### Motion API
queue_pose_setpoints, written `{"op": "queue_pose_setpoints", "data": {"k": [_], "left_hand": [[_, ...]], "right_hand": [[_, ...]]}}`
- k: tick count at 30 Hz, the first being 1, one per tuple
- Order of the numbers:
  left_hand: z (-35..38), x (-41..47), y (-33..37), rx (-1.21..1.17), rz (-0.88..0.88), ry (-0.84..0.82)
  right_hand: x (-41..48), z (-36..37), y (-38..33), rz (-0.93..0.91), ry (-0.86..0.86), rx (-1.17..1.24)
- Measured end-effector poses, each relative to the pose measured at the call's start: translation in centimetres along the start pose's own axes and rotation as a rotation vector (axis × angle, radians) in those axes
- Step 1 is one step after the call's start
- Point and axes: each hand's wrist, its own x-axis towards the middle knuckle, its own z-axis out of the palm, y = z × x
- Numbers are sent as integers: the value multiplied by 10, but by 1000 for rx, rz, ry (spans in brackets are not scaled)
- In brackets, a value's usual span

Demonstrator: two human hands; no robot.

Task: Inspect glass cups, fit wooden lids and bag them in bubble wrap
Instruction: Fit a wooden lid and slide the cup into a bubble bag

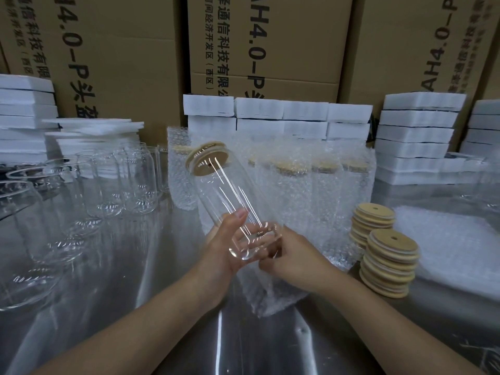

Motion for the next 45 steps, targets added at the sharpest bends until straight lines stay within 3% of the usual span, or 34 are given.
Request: {"op": "queue_pose_setpoints", "data": {"k": [11,19,24,29,40,45], "left_hand": [[-9,6,-4,210,62,80],[-13,7,-10,339,140,71],[-16,8,-9,496,225,89],[-16,6,-14,618,177,18],[-20,7,-18,643,140,-23],[-18,5,-17,644,128,-78]], "right_hand": [[10,-7,4,167,192,413],[6,-13,-4,109,329,533],[4,-10,-10,90,318,552],[1,-12,-12,90,332,526],[-4,-8,-19,53,292,521],[-14,-9,-22,-139,232,219]]}}
